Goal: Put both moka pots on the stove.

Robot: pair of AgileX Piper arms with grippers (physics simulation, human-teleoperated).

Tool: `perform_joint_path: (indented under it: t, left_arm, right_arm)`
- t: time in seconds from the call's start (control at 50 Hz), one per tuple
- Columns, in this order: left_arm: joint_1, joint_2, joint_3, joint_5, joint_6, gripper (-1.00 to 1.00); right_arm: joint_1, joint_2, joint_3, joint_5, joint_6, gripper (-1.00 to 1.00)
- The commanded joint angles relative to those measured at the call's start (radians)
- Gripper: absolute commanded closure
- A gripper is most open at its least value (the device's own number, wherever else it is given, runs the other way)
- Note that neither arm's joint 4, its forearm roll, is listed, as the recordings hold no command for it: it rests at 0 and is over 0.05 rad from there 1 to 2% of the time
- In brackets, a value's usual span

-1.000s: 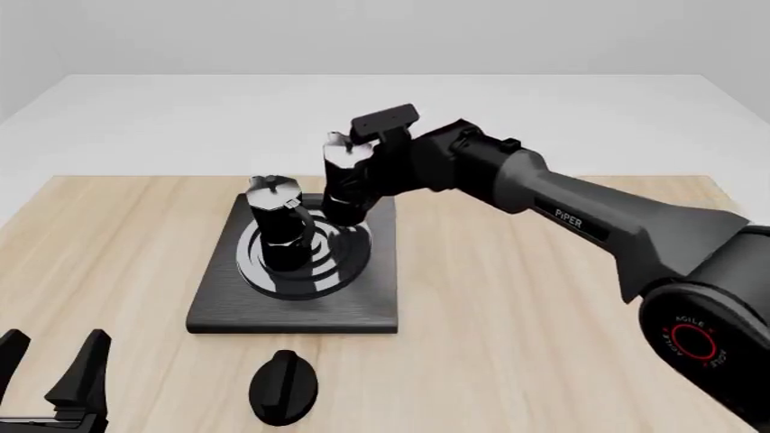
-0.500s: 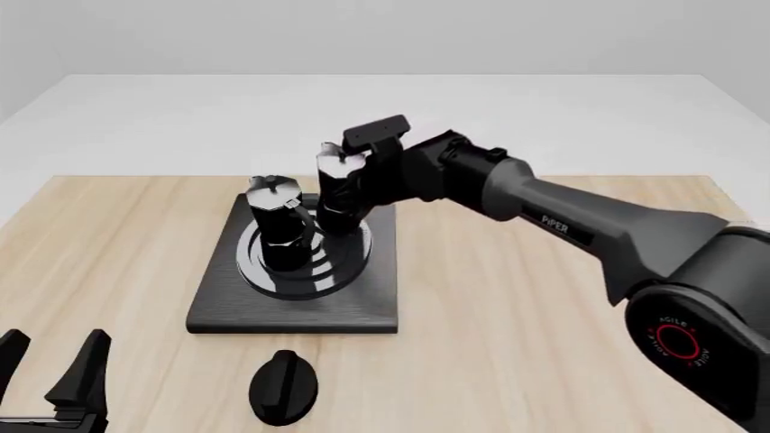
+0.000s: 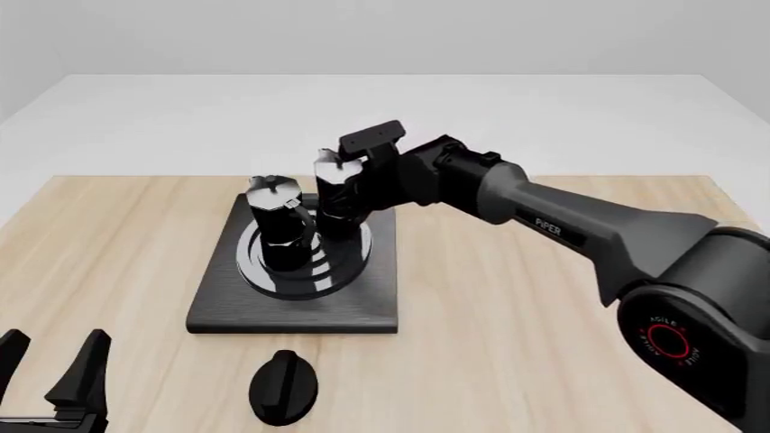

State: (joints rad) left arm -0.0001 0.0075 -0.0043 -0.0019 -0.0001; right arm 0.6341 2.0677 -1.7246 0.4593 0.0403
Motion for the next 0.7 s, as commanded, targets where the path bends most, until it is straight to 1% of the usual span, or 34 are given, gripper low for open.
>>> perform_joint_path:
  t: [0.02, 0.7]
  left_arm:
    - [0.0, 0.0, 0.0, 0.0, 0.0, -1.0]
    - [0.0, 0.0, 0.0, 0.0, 0.0, -1.0]
  right_arm:
    - [0.003, 0.003, -0.031, 0.001, 0.002, 1.0]
    - [0.021, 0.029, -0.072, 0.033, 0.013, 1.0]
